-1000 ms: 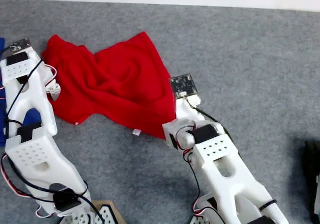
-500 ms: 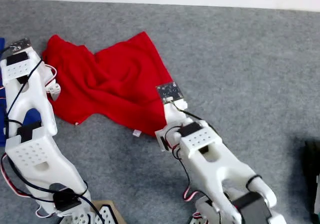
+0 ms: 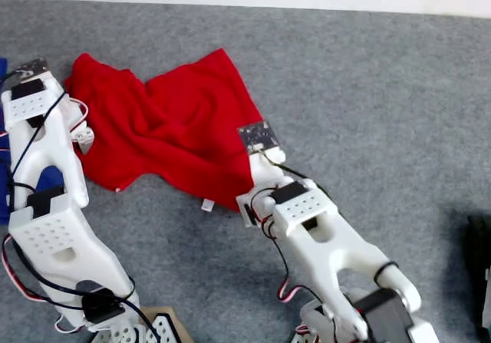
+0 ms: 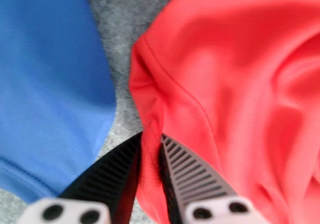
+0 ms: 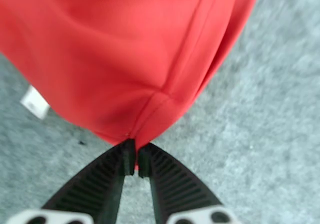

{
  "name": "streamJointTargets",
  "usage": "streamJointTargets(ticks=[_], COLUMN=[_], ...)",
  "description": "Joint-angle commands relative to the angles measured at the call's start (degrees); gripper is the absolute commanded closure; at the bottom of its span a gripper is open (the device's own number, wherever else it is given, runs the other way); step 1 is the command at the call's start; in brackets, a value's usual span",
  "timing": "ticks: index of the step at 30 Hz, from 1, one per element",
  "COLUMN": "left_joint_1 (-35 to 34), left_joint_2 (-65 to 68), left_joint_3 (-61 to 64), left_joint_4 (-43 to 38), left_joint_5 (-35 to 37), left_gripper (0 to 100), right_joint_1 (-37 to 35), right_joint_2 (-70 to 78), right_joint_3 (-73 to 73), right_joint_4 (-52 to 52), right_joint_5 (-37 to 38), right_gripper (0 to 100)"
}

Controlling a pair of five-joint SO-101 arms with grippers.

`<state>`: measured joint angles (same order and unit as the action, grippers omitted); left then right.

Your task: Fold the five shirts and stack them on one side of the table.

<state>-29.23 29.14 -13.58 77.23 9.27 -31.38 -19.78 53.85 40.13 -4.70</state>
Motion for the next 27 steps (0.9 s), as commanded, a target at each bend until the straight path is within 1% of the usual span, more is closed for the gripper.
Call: streamJointTargets(ticks=[1, 6, 11, 13, 18, 25, 27], left_joint_1=[2.95, 4.26, 3.91, 3.82, 3.3, 0.75, -0.13], left_joint_2=[-4.35, -7.87, -14.9, -18.59, -30.02, -46.55, -50.07], left_joint_3=[-1.98, -4.44, -11.3, -14.2, -21.14, -22.2, -22.2], left_joint_4=[-0.35, 2.9, 11.16, 14.95, 20.4, 20.31, 20.31], left_joint_5=[-0.35, -0.35, -0.44, -0.62, -0.62, -0.18, 2.02], left_gripper=[98, 98, 98, 98, 98, 98, 98], right_joint_1=[3.12, 7.6, 9.27, 9.1, 9.27, 9.27, 9.27], right_joint_2=[-7.16, -19.3, -32.84, -36.44, -39.16, -39.16, -39.16], right_joint_3=[-2.24, -2.24, -3.56, -6.37, -19.38, -39.69, -44.44], right_joint_4=[3.38, 8.66, 14.99, 17.71, 24.48, 33.8, 35.74], right_joint_5=[1.23, 4.75, 5.36, 8.88, 14.24, 18.29, 18.55], right_gripper=[99.1, 99.1, 99.1, 99.1, 99.1, 99.1, 99.1])
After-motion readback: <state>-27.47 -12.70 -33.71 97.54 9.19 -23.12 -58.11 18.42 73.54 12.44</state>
